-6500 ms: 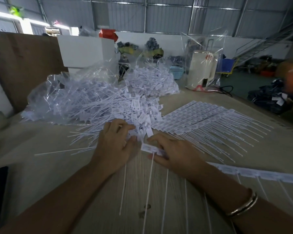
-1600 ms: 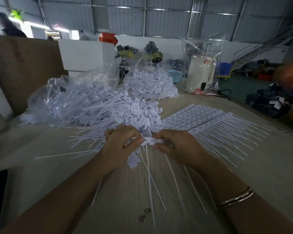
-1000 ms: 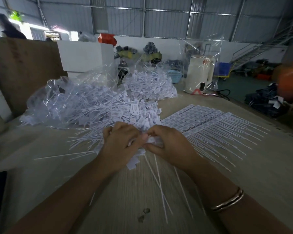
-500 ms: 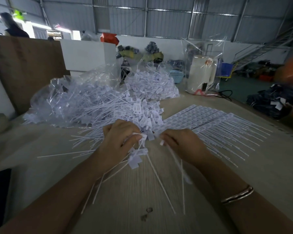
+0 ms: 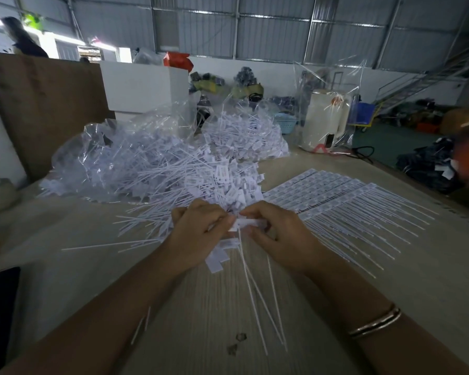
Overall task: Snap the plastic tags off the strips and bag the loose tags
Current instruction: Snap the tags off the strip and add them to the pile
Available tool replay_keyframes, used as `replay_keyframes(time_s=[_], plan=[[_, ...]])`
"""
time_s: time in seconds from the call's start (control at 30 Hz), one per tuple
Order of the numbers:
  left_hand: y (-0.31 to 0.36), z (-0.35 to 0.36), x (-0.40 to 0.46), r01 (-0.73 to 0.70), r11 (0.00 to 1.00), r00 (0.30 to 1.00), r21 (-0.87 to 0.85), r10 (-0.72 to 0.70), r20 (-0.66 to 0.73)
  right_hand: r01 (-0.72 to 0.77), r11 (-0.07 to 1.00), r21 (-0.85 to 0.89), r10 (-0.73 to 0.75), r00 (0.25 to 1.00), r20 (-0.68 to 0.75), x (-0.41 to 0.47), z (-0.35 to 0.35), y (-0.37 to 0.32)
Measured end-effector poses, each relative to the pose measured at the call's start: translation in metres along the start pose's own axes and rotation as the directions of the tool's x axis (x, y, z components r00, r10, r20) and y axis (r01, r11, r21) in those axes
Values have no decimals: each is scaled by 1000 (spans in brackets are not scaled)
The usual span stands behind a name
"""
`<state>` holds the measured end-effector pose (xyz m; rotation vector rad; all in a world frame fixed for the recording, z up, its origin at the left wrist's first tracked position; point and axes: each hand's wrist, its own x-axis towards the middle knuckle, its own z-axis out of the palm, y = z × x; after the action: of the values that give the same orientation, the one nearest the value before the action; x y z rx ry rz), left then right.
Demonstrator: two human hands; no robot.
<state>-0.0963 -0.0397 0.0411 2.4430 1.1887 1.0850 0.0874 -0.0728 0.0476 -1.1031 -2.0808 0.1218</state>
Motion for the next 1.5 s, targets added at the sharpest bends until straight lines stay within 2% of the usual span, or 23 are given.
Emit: replay_keyframes(time_s=[0.07,0.2,0.37,0.47,0.53,0.6,0.67,0.7,0.77,0.83,0.9,0.97,1.03,1.1,1.13,1.23,1.4,1.5], plan=[[-2,1,0,5,1000,999,-7,-6,-47,-10,999,-40,11,1000,27,-4,-3,7],[-3,2,0,-35,999,999,0,35,-38,-13,986,-164,11,1000,-14,-3,-2,10],[0,-8,-2,-162,987,985,21,163,-61,-43,999,-2,43,999,32,1,-7,11],[-12,-23,4,-190,979,971,-72,177,-160,-151,986,68,155,987,-51,-3,-24,23],[-28,-35,8,-163,986,968,-27,155,-198,-194,976,98,205,972,-111,-6,-32,30],[-40,-38,10,-121,988,987,91,129,-93,-202,978,54,206,973,-101,-6,-26,29],[-40,-30,14,-58,942,998,332,45,47,-184,983,-8,184,982,-34,1,-3,21],[-36,-25,15,-15,885,998,465,-14,58,-185,982,-47,184,983,-14,5,9,17],[-29,-21,14,107,786,994,608,-84,-66,-198,964,-175,203,979,12,12,29,13],[-23,-26,11,196,774,975,602,-91,-201,-199,928,-314,217,976,22,13,38,15],[-19,-39,8,276,787,956,551,-169,-238,-284,916,-283,285,958,-40,8,34,16],[-17,-55,4,369,761,924,534,-364,-120,-380,897,-228,378,924,-53,1,23,16],[-15,-64,-6,416,668,818,618,-572,67,-388,908,-157,403,912,73,-9,10,14],[-12,-65,-18,367,591,720,718,-670,183,-366,927,-83,375,911,170,-18,3,8],[-10,-63,-22,347,576,695,740,-688,210,-373,927,-36,372,907,200,-20,4,4],[0,-49,-24,329,654,686,681,-661,304,-413,910,50,379,873,307,-18,19,-12],[15,-28,-17,186,754,689,630,-557,464,-327,943,54,272,856,441,0,32,-36],[18,-27,-16,134,844,709,519,-448,545,-419,890,183,314,851,421,6,31,-34]])
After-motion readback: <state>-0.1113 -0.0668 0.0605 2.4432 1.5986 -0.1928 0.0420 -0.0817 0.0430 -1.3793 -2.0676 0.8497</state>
